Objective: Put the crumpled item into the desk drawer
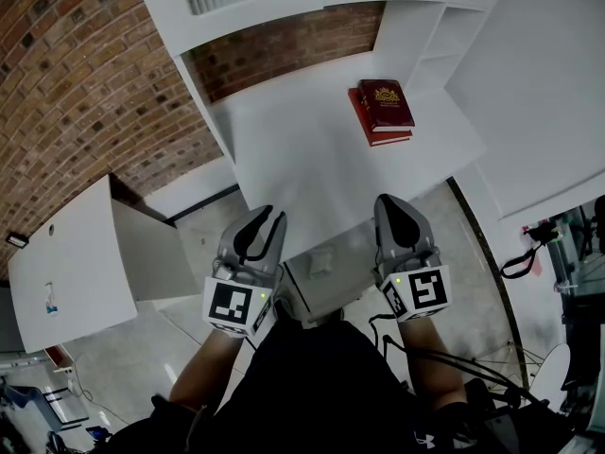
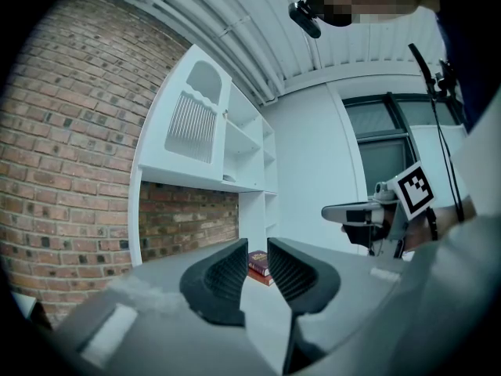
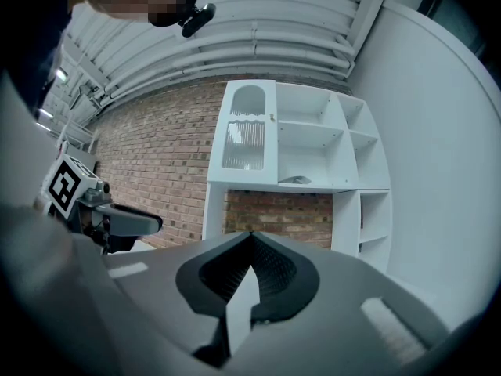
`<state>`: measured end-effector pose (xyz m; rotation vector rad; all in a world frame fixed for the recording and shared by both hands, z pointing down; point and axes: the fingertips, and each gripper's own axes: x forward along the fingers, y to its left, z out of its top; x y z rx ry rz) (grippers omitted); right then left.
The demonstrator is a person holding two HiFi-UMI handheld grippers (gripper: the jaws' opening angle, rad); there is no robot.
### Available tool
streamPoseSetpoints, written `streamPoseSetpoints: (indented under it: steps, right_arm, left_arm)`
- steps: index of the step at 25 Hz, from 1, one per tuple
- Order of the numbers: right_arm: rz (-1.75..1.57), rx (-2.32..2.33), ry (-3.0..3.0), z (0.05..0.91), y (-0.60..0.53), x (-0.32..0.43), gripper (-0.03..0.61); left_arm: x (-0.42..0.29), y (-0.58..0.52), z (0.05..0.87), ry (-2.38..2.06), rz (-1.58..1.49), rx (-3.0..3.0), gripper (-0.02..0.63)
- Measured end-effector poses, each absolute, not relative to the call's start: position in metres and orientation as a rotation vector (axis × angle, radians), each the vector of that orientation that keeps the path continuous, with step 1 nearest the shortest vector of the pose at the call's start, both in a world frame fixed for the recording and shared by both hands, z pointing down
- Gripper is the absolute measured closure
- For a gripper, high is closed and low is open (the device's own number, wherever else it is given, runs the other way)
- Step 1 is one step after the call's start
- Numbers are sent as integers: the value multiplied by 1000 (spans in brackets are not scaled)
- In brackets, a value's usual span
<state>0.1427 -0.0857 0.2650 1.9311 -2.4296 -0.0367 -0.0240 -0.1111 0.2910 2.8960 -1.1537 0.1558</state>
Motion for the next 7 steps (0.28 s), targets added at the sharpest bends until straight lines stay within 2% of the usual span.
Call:
streamPoseSetpoints:
  steps: [7]
  right_arm:
    - [-34,1931,-2421,268,-88,142,577]
  left_arm:
    - [-24,-114,292,-1141,157,2893,529]
